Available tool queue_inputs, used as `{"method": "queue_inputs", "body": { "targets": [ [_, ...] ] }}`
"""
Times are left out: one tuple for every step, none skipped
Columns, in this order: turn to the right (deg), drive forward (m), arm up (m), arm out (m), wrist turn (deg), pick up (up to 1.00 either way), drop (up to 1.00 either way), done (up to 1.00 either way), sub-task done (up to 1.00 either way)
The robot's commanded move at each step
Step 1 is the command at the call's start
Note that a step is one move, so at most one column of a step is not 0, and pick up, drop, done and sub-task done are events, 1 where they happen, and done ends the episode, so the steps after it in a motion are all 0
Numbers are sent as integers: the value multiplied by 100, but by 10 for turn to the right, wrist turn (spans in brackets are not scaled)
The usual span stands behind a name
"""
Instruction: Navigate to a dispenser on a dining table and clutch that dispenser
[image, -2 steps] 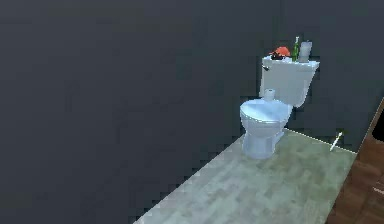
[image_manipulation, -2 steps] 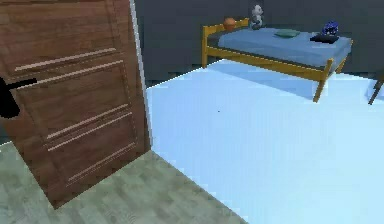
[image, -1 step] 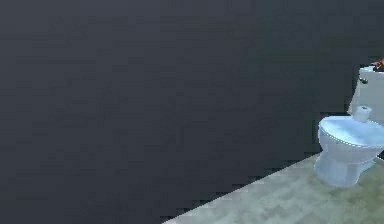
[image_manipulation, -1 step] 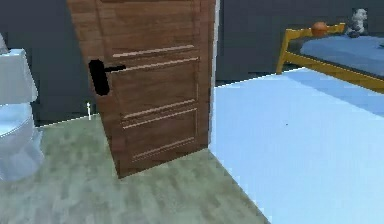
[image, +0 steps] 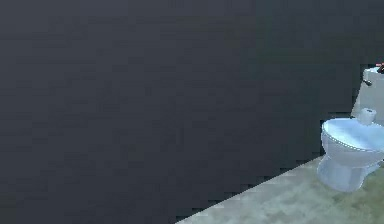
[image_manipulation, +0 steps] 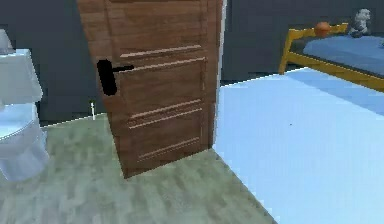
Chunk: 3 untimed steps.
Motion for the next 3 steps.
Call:
{"method": "queue_inputs", "body": {
  "targets": [
    [-450,0,0,0,0,0,0,0,0],
    [-210,0,0,0,0,0,0,0,0],
    [0,25,0,0,0,0,0,0,0]
  ]
}}
